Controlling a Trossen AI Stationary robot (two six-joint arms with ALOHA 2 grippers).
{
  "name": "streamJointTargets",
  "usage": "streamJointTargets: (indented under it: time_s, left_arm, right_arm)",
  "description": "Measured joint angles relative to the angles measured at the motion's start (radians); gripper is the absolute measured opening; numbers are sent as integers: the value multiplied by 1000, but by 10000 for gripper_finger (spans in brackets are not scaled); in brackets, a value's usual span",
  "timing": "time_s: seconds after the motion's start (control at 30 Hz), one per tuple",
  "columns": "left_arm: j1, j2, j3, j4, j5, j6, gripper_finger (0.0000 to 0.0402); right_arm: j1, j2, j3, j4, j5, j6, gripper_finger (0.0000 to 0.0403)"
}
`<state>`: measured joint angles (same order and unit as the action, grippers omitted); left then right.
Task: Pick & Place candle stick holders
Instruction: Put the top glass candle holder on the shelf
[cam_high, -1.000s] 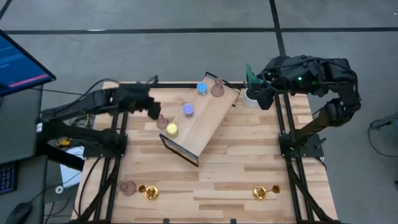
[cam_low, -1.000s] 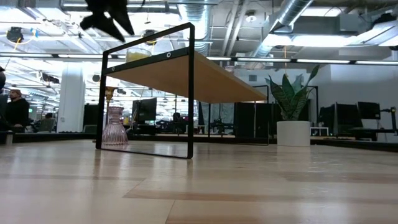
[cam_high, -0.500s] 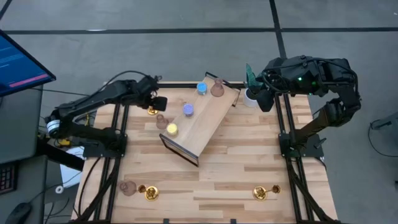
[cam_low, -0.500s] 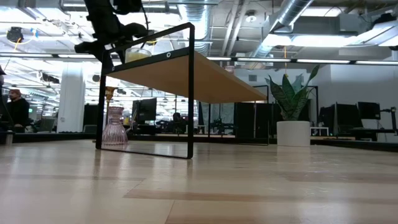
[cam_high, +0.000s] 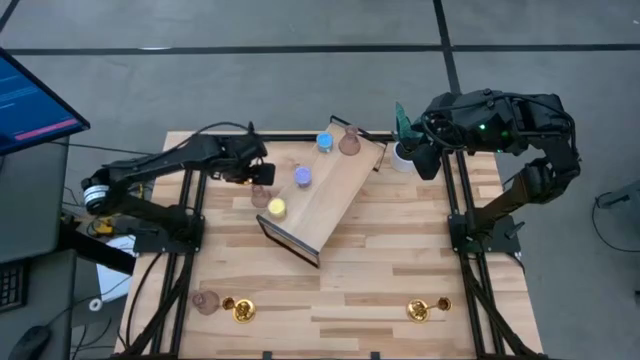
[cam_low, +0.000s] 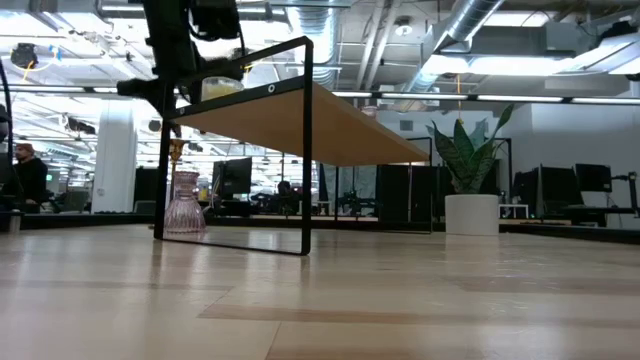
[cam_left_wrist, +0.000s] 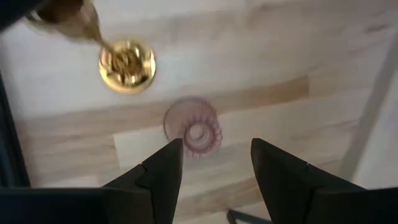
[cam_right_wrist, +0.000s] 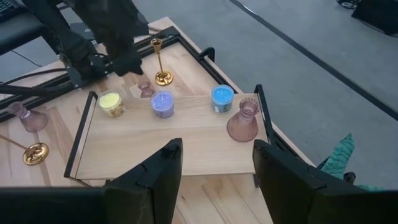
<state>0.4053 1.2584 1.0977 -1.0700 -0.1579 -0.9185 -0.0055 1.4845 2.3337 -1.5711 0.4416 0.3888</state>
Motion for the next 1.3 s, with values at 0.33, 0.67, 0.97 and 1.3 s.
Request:
streamJointTargets:
  time_s: [0.33,0.67,0.97,1.3]
  left_arm:
    - [-12,8,-110,109,39,-87,190]
    - [-12,9,-130,152,33,-138,206]
    - [-23,9,-130,163,29,-106,251]
    - [-23,25,-130,162,17,-139,290]
  right_arm:
    - [0,0,0,0,-28,-7,186]
    - [21,0,0,0,-77,-41,186]
    - [92,0,0,0,-76,-50,186]
    - [144,0,0,0,-75,-52,186]
